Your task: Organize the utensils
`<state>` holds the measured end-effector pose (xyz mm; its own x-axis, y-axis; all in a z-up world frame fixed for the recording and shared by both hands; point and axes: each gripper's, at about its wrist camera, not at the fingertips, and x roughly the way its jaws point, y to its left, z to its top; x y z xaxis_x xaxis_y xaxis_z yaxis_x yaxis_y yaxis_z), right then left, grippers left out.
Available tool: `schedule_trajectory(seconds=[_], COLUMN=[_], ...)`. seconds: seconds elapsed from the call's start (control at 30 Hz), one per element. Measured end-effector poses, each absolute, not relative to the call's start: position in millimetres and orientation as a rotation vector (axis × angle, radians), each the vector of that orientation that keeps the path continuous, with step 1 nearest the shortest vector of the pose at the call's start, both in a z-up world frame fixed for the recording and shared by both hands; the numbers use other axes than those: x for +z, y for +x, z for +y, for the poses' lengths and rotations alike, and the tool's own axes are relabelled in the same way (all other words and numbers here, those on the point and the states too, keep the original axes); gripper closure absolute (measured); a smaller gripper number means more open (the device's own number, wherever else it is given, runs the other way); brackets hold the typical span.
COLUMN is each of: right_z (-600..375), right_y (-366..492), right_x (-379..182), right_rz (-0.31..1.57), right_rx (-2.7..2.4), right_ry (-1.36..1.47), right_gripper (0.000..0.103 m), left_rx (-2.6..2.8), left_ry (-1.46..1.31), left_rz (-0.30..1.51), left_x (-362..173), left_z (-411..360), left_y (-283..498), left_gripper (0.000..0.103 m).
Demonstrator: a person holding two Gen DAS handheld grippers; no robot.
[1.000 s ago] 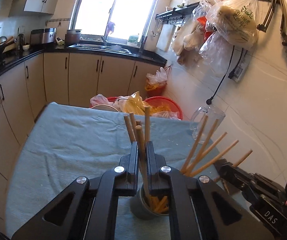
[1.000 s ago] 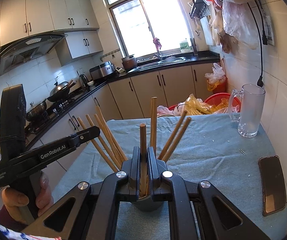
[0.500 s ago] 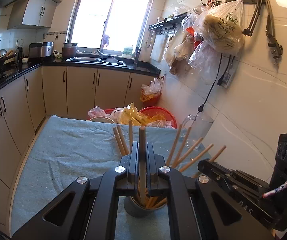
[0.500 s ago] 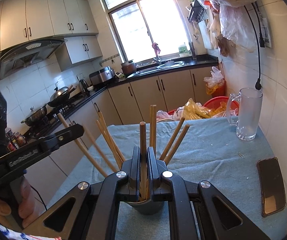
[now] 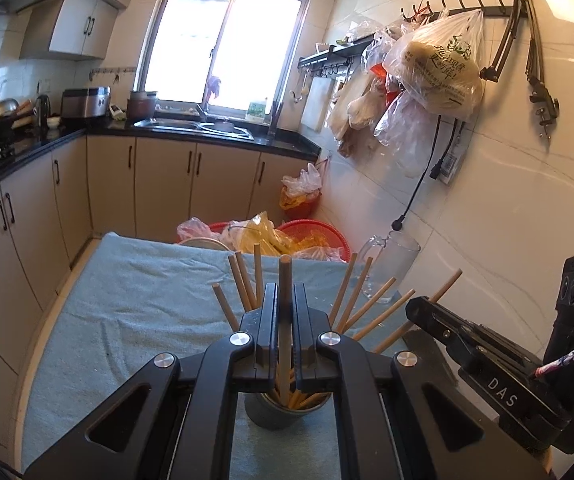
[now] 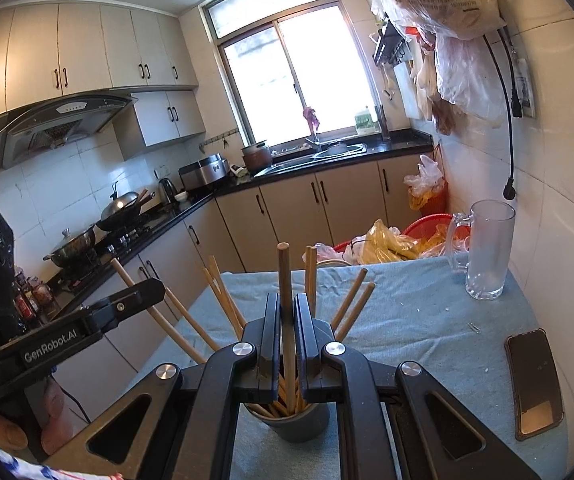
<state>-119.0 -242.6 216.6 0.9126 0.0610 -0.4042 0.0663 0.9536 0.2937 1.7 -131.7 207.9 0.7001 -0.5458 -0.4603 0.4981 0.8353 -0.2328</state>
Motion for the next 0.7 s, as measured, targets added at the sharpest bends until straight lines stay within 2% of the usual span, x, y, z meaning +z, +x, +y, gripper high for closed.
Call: schedule_trajectory(seconds=[0.7], right_z=[-237], right_y=[-98], right_x=[210], right_rz=[0.464], right_rx=[-0.021], right_ry=[0.262], right_gripper=[0.096], left_rx=[-0.525], left_ry=[-0.033], left_rz=[0.545], left_x=[195], left_z=[-141], left_y=[-1], left_gripper=[0.097])
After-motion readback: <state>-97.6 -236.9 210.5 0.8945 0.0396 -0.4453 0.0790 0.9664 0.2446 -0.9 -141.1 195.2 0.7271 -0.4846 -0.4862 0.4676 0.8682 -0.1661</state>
